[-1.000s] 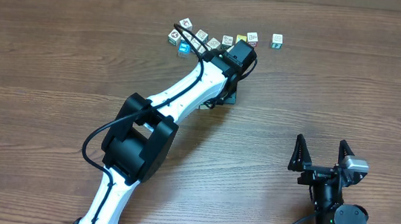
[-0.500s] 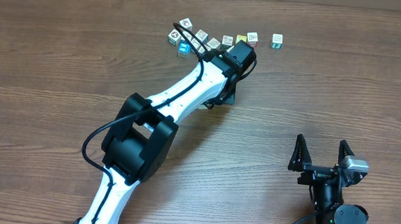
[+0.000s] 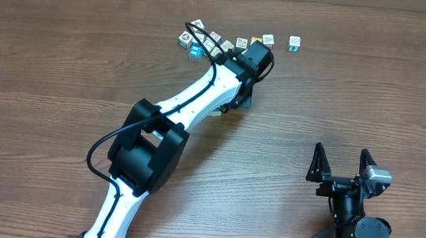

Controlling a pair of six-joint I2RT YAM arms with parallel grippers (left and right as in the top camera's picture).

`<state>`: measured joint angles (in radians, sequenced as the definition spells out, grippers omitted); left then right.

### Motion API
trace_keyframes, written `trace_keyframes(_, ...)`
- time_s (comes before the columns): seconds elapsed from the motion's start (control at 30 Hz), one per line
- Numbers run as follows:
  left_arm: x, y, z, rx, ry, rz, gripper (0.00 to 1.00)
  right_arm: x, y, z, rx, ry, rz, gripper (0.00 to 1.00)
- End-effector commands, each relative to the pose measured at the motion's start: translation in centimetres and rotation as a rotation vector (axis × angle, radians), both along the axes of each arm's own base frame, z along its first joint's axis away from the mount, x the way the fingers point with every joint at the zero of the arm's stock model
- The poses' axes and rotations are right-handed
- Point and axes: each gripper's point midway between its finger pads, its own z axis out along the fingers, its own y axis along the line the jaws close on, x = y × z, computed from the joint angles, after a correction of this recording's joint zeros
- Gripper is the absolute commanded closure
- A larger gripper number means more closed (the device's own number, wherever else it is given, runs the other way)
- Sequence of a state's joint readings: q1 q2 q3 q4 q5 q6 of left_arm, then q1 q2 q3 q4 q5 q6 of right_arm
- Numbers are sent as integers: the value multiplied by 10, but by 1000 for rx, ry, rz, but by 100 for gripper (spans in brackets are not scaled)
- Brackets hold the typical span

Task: Form a horizontal line
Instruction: 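Raise the left gripper and move it back toward the cluster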

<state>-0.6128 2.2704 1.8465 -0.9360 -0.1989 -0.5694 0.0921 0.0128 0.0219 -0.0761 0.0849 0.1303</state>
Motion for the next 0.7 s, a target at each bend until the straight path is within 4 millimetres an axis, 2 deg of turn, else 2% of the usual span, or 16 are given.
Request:
trace_keyframes(0.0, 25, -1, 51, -56, -106, 10, 96, 0, 0, -4, -5, 0, -1, 0)
trace_keyframes(0.07, 32, 4, 65, -67, -125, 26, 94, 0, 0, -4, -5, 0, -1, 0)
trace_keyframes(0.13, 37, 12, 75, -69, -129, 46, 86, 0, 0, -4, -5, 0, -1, 0)
trace_keyframes(0.2, 40, 26, 78, -60, -118, 71, 60, 0, 0, -4, -5, 0, -1, 0)
trace_keyframes(0.27, 38, 33, 76, -59, -95, 82, 52, 0, 0, -4, -5, 0, -1, 0)
trace_keyframes(0.37, 28, 41, 69, -86, -13, 93, 47, 0, 0, -4, -5, 0, -1, 0)
trace_keyframes(0.43, 19, 48, 65, -80, 37, 101, 39, 0, 0, -4, -5, 0, -1, 0)
trace_keyframes(0.53, 8, 55, 62, -52, 84, 105, 33, 0, 0, -4, -5, 0, -1, 0)
trace_keyframes(0.6, -1, 58, 60, -33, 118, 104, 33, 0, 0, -4, -5, 0, -1, 0)
trace_keyframes(0.67, -10, 58, 57, -15, 147, 97, 39, 0, 0, -4, -5, 0, -1, 0)
